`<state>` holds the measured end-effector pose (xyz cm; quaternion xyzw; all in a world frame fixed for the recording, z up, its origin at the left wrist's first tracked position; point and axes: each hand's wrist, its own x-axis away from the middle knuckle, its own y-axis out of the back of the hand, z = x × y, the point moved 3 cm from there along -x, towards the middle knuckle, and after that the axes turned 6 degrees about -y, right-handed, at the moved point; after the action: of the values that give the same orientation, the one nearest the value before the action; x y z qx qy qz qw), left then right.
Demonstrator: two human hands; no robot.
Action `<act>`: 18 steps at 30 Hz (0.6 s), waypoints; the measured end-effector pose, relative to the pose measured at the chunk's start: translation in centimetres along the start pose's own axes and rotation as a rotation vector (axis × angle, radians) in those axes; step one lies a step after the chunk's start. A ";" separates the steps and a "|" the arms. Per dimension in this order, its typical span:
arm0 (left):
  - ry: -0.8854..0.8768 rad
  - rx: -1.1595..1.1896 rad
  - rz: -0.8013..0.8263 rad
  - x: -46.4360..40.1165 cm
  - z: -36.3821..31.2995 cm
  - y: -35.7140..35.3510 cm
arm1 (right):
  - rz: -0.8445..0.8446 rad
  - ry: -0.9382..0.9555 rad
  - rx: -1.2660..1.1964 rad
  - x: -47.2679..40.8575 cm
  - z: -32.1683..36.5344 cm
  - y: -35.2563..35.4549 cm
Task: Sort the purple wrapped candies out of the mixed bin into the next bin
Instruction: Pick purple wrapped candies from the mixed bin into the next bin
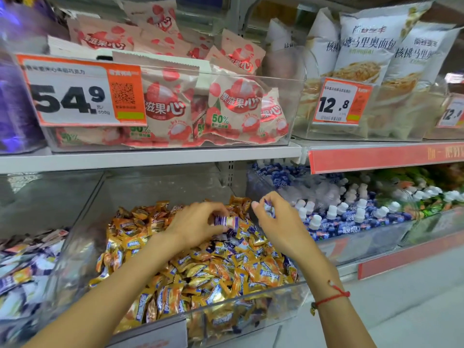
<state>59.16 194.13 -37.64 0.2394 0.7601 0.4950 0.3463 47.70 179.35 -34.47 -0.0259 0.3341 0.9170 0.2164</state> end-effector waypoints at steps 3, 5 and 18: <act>-0.021 0.484 -0.248 2.3 -1.4 2.4 | 0.076 -0.036 -0.098 0.2 1.0 -1.1; -0.054 0.610 -0.308 3.3 -2.9 3.1 | 0.088 -0.053 -0.208 0.3 1.6 -1.6; -0.095 -0.058 0.208 -1.4 -1.7 -2.1 | -0.062 -0.147 -0.475 0.6 0.9 1.9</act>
<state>58.72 191.32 -38.73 0.3302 0.6991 0.5382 0.3356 46.47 178.86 -32.76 -0.0195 0.0914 0.9621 0.2562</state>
